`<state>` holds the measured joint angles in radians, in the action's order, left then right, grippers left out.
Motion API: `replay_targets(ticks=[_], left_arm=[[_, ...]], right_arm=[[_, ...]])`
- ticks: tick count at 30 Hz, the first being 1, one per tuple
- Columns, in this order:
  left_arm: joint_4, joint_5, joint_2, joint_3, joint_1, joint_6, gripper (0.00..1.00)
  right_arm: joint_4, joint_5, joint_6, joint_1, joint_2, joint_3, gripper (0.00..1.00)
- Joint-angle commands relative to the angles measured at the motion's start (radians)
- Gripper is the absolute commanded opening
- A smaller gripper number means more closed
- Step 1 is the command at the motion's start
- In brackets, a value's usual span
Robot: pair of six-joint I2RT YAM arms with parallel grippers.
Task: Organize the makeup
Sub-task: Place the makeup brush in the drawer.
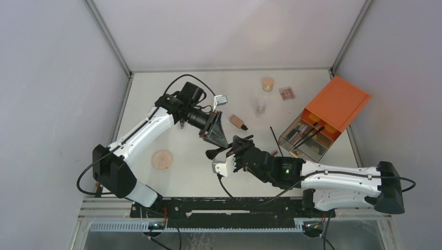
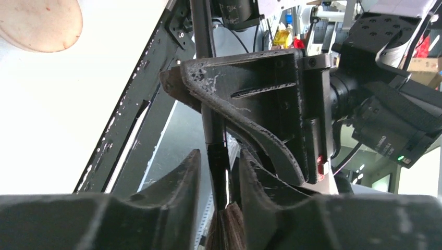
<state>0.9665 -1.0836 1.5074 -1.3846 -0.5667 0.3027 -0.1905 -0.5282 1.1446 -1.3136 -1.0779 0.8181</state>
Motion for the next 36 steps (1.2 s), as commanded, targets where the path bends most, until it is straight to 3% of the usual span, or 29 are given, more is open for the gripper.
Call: replay_targets(ticks=[1, 5, 6, 10, 13, 15, 19, 23, 28, 33, 36], left_arm=[[-0.053, 0.012, -0.047, -0.094, -0.004, -0.014, 0.44], [-0.085, 0.06, -0.07, -0.12, 0.004, 0.01, 0.92], [-0.09, 0.073, -0.077, -0.127, 0.009, 0.013, 0.98], [-0.139, 0.149, -0.119, -0.148, 0.071, 0.056, 1.0], [-0.176, 0.216, -0.159, -0.168, 0.197, 0.104, 1.0], [-0.234, 0.307, -0.202, -0.155, 0.253, 0.16, 1.0], [-0.24, 0.429, -0.219, -0.173, 0.292, 0.202, 1.0], [-0.298, 0.456, -0.217, -0.133, 0.292, 0.257, 1.0], [-0.327, 0.416, -0.19, -0.113, 0.289, 0.274, 1.0], [-0.36, 0.405, -0.184, -0.079, 0.277, 0.283, 1.0], [-0.352, 0.399, -0.182, -0.073, 0.271, 0.282, 1.0]], right_arm=[[0.011, 0.033, -0.093, 0.008, 0.037, 0.012, 0.0], [-0.016, 0.062, -0.193, 0.01, 0.087, 0.013, 0.0], [-0.03, 0.063, -0.216, 0.008, 0.1, 0.012, 0.0], [-0.137, 0.08, -0.372, 0.011, 0.122, 0.067, 0.0], [-0.228, 0.16, -0.62, 0.063, 0.149, 0.177, 0.0], [-0.285, 0.23, -0.837, 0.146, 0.169, 0.255, 0.0], [-0.43, 0.199, -1.337, 0.323, 0.192, 0.393, 0.0], [-0.626, 0.503, -1.688, 0.606, 0.195, 0.479, 0.0], [-0.779, 0.843, -1.925, 0.952, 0.263, 0.429, 0.0], [-0.886, 1.038, -2.081, 1.2, 0.339, 0.369, 0.0], [-0.968, 1.07, -2.106, 1.282, 0.331, 0.358, 0.0]])
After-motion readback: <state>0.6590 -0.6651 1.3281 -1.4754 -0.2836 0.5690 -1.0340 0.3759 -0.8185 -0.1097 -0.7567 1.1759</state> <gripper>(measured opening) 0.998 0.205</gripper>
